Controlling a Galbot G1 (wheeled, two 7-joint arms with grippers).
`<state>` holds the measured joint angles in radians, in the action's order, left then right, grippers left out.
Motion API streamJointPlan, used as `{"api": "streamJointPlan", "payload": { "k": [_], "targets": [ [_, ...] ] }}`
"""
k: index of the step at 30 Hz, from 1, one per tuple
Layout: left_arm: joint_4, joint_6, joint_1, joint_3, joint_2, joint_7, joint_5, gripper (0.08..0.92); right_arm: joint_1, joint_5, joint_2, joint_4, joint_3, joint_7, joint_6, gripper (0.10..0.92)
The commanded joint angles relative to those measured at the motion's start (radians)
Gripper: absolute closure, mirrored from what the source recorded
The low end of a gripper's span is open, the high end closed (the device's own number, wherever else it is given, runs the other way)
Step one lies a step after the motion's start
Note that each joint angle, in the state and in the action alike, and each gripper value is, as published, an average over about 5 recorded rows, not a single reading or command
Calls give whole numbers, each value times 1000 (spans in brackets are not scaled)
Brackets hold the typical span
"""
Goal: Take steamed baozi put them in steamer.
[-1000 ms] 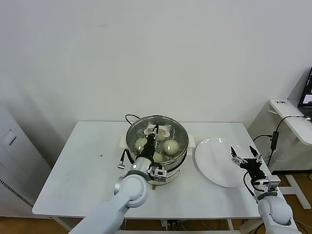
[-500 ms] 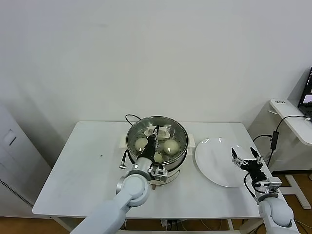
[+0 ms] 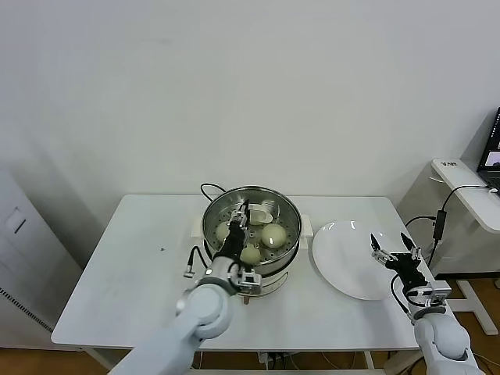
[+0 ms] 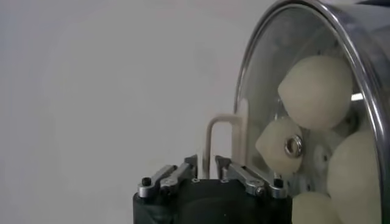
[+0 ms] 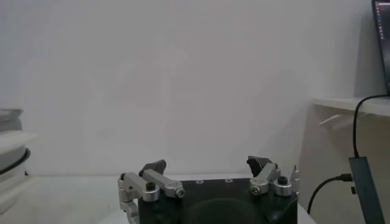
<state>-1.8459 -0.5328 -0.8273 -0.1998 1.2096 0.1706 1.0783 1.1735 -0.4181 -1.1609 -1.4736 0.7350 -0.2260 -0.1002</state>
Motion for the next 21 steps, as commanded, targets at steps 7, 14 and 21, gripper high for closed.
{"api": "streamJointPlan", "payload": {
  "k": [7,14,21],
  "targets": [
    [-415,139,-145,524,-150,-5,-1610,344,-37,-44,21,-24,-65,31,22,203],
    [-137,151,-250,731,-179,-157,-1671,187,-40,4,35,-52,-69,31,28,203],
    [49,206,-285,718,-224,-147,-1647,177,-9,-1,55,-90,-70,72,76,203]
  ]
}}
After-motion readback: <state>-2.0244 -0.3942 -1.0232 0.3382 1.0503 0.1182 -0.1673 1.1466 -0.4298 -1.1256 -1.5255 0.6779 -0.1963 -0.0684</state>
